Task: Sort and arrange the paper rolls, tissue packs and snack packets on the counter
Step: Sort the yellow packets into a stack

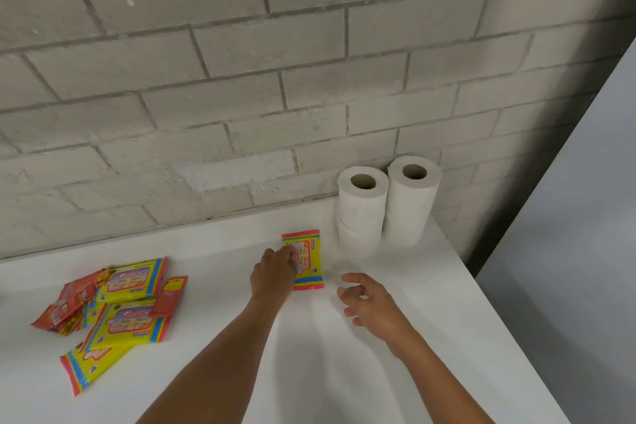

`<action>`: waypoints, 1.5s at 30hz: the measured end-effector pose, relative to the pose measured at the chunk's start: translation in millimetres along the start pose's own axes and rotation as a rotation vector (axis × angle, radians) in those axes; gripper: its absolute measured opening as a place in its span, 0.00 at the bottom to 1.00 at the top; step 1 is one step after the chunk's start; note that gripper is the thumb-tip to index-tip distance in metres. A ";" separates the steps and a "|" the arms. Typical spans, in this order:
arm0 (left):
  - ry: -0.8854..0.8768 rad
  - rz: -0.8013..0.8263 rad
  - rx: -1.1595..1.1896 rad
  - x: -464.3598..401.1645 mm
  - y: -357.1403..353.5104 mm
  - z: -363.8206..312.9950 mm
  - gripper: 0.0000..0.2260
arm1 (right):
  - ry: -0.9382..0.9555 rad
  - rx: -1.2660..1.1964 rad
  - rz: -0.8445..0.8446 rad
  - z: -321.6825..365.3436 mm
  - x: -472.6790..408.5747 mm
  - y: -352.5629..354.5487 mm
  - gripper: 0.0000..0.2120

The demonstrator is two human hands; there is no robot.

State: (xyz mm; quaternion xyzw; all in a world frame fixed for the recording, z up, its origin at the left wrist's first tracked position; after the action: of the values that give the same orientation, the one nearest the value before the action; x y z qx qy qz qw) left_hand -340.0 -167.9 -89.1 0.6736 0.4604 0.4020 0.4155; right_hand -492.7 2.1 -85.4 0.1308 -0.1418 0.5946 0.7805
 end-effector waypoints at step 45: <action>-0.036 0.315 -0.352 41.8 126.8 305.0 0.33 | -0.017 0.063 0.077 8.6 34.6 -258.6 0.11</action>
State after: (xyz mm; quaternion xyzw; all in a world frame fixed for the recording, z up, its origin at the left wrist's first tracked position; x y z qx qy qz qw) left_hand -11.3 -215.1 -65.6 0.6615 0.2649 0.5238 0.4668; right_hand -234.9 -37.2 -73.6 0.1551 -0.1346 0.6271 0.7514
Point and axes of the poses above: each hand's wrist, its own x-axis away from the middle knuckle, its own y-axis out of the back of the hand, z = x × y, the point moved 7 cm from there along -x, towards the middle knuckle, and after that the axes turned 2 degrees about z, right-handed, at the moved point
